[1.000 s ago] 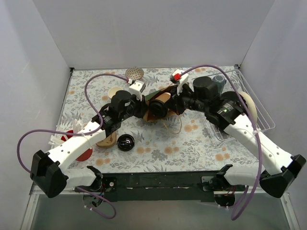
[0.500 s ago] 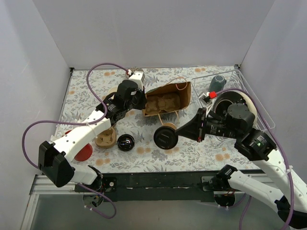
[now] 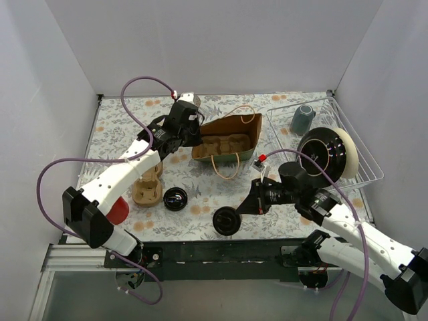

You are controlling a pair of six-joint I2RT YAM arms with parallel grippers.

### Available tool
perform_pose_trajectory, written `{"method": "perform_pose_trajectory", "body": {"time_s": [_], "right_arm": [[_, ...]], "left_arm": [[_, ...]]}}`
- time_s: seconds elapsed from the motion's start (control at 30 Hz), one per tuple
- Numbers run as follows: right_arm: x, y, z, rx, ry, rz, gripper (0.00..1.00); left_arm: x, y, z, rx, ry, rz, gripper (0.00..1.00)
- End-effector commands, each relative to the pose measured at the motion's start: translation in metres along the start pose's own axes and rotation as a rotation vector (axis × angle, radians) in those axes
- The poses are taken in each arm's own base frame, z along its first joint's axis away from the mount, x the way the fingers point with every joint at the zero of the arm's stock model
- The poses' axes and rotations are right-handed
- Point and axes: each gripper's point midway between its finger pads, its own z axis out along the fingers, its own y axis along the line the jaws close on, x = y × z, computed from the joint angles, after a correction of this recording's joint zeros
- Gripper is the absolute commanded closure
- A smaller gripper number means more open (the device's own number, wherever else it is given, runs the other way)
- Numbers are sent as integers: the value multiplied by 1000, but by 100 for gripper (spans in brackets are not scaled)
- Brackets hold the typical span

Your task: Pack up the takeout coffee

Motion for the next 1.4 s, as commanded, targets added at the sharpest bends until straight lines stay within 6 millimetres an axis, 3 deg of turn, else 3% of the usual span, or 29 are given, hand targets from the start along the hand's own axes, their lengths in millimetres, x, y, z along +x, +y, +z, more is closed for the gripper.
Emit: {"method": "perform_pose_trajectory", "body": {"time_s": [0.0,0.17,0.37,0.5,0.67,0.77,0.8,0.93,1.07,1.2,1.37], "right_arm": [[-15,4,10,-99,-100,-34,99],[-7,-25,20,-53,-132,-1,99],[-5,-58,16,76,-181,21,99],[-10,-73,5,189,-220,8,80],[-4,-94,-6,327,-203,15,78],[-1,-102,-9,363,-215,31,72],[-2,-102,-10,369,-223,40,62],[-11,-102,-24,444,-254,50,50],[-35,-80,-53,515,-277,-37,47],[-44,-59,-79,598,-149,-126,43],[-51,-51,-83,612,-50,-203,32]], "left_arm": [[3,16,-4,-97,39,-45,100],[7,19,-3,-107,53,-62,100],[9,17,-3,-95,72,-68,100],[8,17,-5,-93,72,-56,100],[8,14,-8,-71,75,-56,100],[4,12,-12,-58,64,-54,100],[5,13,-12,-61,66,-47,100],[-1,12,-22,-48,48,-43,100],[-2,7,-28,-21,54,-38,100],[6,4,-30,-6,94,-55,100],[-1,9,-34,-18,50,-96,100]]}}
